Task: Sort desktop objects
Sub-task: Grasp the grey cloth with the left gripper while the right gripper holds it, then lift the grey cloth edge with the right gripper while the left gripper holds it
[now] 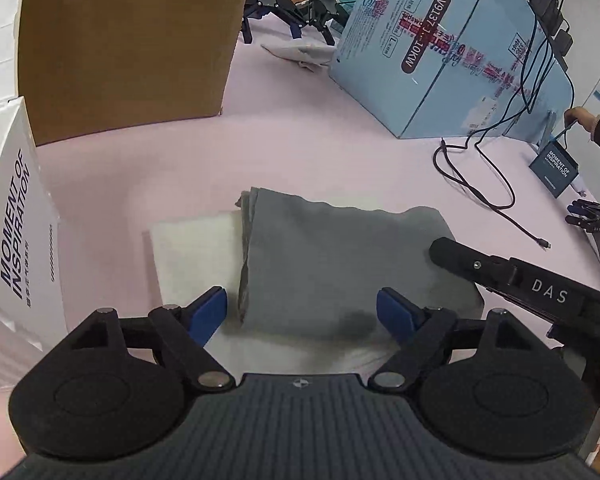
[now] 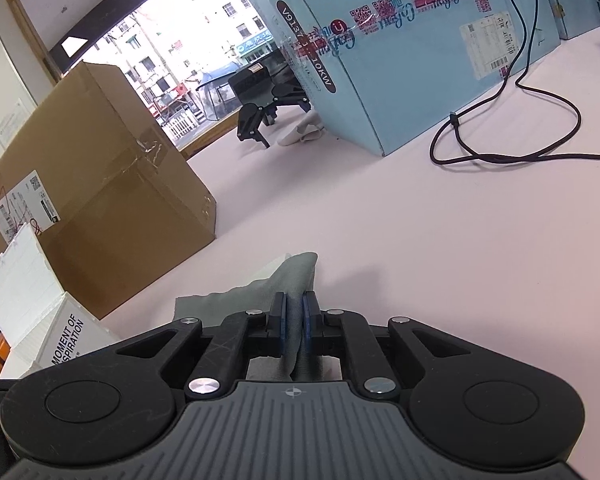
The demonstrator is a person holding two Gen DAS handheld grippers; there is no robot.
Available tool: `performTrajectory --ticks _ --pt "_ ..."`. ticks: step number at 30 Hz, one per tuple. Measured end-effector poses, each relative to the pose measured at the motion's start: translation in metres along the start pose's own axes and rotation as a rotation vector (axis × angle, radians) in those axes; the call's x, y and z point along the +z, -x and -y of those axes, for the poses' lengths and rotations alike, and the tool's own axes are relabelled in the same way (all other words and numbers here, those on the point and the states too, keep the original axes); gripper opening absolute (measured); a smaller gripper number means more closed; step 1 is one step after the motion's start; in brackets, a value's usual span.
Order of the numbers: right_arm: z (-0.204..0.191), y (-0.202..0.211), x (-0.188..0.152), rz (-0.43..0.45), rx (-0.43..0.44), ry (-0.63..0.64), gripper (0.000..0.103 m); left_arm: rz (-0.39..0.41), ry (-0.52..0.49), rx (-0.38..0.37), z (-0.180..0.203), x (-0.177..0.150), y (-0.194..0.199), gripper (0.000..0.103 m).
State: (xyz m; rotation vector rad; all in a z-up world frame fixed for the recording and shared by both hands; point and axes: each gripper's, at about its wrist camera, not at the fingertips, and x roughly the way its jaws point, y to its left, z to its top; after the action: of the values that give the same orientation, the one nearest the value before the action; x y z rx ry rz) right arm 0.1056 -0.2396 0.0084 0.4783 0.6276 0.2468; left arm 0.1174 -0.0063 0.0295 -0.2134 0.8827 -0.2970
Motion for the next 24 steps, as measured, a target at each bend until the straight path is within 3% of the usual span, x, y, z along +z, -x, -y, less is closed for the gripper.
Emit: performTrajectory --ticks 5,13,24 --pt "-0.0013 -0.0013 -0.0008 -0.005 -0.005 0.008 0.008 0.006 0.014 -0.014 -0.0018 -0.0008 0.0008 0.076" --pt "-0.0024 -0.0028 -0.0018 -0.007 -0.013 0.018 0.008 0.01 0.047 0.065 -0.0057 0.0028 0.0037 0.029" --pt "-0.004 -0.003 -0.003 0.0 -0.012 0.028 0.008 0.03 0.006 0.117 0.0004 0.0016 0.0061 0.019"
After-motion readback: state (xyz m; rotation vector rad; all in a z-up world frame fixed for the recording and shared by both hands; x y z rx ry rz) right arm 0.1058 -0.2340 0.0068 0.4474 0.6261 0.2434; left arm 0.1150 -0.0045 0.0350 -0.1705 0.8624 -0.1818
